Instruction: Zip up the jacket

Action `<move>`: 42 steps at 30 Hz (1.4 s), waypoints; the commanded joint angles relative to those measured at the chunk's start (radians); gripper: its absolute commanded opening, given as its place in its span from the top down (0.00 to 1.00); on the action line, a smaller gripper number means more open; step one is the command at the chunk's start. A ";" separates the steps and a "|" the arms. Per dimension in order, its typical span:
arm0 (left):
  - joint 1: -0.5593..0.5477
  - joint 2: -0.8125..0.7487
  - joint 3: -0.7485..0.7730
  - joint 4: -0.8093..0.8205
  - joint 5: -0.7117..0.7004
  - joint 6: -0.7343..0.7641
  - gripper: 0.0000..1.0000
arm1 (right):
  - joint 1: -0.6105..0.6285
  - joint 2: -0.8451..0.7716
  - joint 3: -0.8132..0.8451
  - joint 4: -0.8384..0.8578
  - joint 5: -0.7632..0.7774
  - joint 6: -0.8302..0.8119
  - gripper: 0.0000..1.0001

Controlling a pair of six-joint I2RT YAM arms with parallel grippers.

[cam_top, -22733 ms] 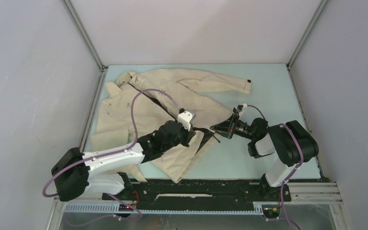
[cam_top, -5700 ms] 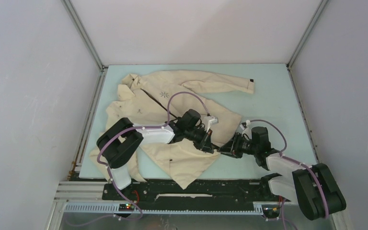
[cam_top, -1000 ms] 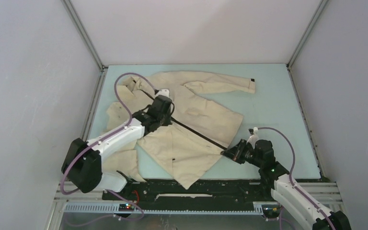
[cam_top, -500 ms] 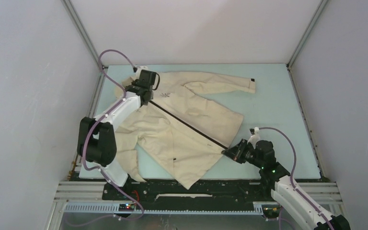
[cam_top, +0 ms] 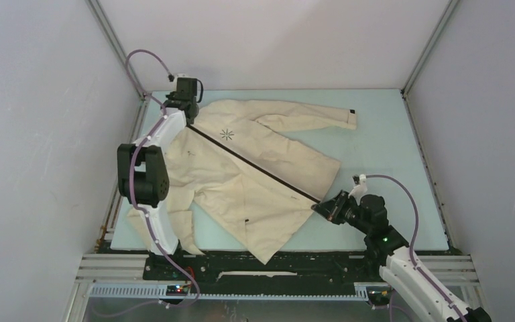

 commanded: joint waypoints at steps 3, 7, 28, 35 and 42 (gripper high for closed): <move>0.095 0.075 0.257 0.142 -0.146 0.129 1.00 | 0.002 -0.112 0.014 -0.191 0.169 0.007 1.00; 0.101 0.119 0.321 0.131 -0.122 0.129 1.00 | 0.013 -0.141 0.041 -0.356 0.247 0.045 1.00; 0.109 -0.143 0.209 -0.128 0.156 -0.157 0.49 | 0.050 0.146 0.234 -0.346 0.218 -0.082 0.64; -0.063 -0.401 -0.041 -0.102 0.387 -0.180 0.39 | 0.038 -0.014 0.357 -0.585 0.298 -0.099 0.21; -0.277 -0.799 -0.288 0.090 0.599 -0.163 0.25 | 0.024 -0.061 0.732 -0.757 0.369 -0.325 0.13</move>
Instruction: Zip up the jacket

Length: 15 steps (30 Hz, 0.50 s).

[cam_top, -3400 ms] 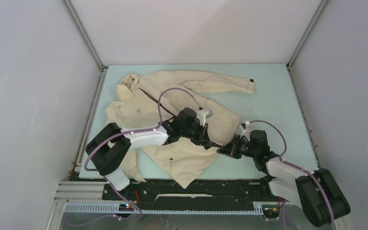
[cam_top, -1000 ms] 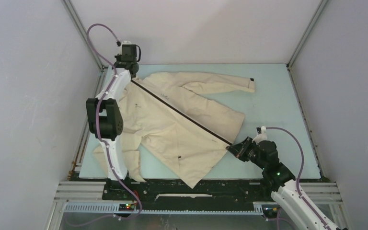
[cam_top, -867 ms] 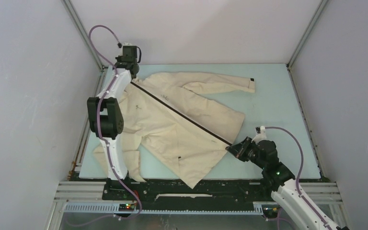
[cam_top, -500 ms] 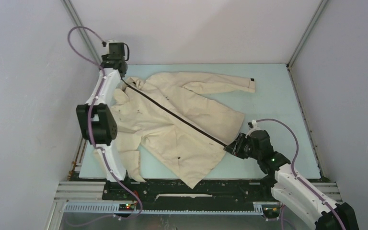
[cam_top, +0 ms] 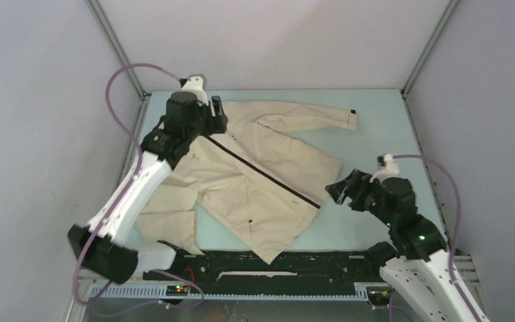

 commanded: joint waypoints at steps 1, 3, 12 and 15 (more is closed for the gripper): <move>-0.052 -0.276 -0.113 0.175 0.174 -0.015 0.21 | -0.015 -0.010 0.268 -0.115 0.104 -0.193 0.12; -0.058 -0.379 -0.160 0.247 0.245 -0.015 0.18 | -0.022 0.016 0.408 -0.159 0.163 -0.254 0.09; -0.060 -0.642 -0.129 0.299 0.289 0.071 0.11 | -0.022 0.078 0.777 -0.221 0.313 -0.405 0.00; -0.060 -0.698 -0.095 0.265 0.260 0.102 0.10 | -0.022 0.064 0.801 -0.199 0.326 -0.425 0.00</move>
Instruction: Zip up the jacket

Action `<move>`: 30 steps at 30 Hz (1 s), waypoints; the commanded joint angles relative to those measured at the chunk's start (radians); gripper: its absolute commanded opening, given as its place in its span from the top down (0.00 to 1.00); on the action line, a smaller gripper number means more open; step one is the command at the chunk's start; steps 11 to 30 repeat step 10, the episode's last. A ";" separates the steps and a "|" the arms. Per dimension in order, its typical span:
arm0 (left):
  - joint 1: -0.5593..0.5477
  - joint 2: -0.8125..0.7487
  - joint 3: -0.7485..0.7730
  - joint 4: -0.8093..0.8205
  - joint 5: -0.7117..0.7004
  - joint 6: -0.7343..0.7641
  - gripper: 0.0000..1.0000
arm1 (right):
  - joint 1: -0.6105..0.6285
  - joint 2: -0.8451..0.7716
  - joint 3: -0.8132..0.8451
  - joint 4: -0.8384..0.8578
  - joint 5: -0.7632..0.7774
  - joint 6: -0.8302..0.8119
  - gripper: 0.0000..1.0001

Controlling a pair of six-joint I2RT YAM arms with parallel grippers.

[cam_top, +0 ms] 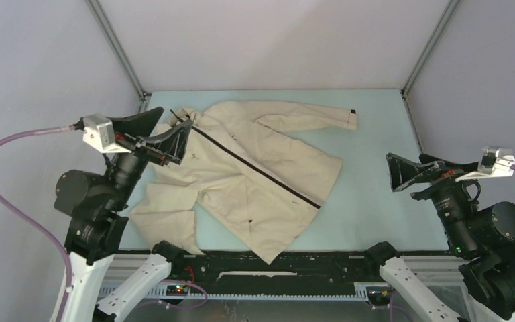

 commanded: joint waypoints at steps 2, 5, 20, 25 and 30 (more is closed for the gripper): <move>0.000 -0.059 0.049 -0.039 -0.034 0.078 0.09 | -0.004 0.015 0.048 -0.036 0.075 -0.080 0.00; 0.000 -0.092 0.038 -0.032 -0.066 0.086 0.08 | -0.002 0.006 0.064 -0.038 0.081 -0.079 0.00; 0.000 -0.083 0.047 -0.052 -0.067 0.080 0.08 | 0.002 -0.016 0.060 -0.034 0.082 -0.076 0.00; 0.000 -0.083 0.047 -0.052 -0.067 0.080 0.08 | 0.002 -0.016 0.060 -0.034 0.082 -0.076 0.00; 0.000 -0.083 0.047 -0.052 -0.067 0.080 0.08 | 0.002 -0.016 0.060 -0.034 0.082 -0.076 0.00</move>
